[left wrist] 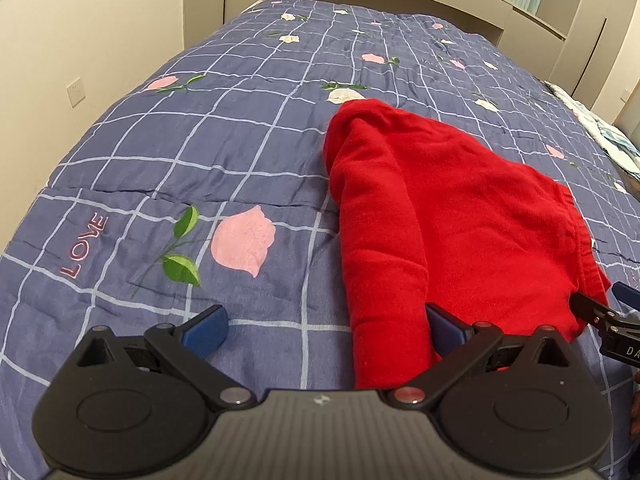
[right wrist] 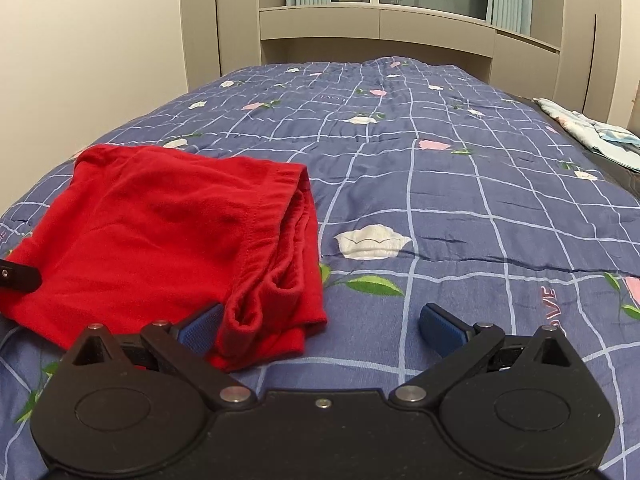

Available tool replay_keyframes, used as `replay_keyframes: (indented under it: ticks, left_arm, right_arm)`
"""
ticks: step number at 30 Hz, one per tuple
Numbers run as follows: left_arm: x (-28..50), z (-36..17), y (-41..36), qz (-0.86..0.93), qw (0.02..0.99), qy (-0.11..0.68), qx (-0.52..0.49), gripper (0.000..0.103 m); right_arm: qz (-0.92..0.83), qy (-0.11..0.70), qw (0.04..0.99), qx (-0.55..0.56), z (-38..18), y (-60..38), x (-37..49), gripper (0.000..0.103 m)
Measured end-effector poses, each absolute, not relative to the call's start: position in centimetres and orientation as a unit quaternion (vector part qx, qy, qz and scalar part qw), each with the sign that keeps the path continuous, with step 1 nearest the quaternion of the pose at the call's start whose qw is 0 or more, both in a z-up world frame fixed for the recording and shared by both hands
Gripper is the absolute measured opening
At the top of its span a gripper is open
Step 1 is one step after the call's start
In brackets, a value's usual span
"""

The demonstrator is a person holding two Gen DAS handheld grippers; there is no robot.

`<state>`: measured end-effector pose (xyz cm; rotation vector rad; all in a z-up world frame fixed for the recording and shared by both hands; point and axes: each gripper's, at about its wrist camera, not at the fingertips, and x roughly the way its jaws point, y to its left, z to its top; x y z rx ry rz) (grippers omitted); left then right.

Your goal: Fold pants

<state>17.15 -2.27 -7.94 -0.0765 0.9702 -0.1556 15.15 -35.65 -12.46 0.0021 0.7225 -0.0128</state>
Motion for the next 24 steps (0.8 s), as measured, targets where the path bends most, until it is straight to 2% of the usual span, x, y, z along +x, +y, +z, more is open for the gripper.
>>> replay_keyframes:
  ticks: [19, 24]
  left_arm:
    - [17.5, -8.0, -2.3, -0.075, 0.878, 0.471, -0.040, 0.103]
    - [17.9, -7.0, -1.5, -0.082, 0.878, 0.465, -0.077, 0.103]
  right_arm:
    - [-0.002, 0.349, 0.937, 0.018, -12.7, -36.0, 14.9, 0.103]
    - [0.000, 0.348, 0.937, 0.025, -12.7, -36.2, 14.9, 0.103]
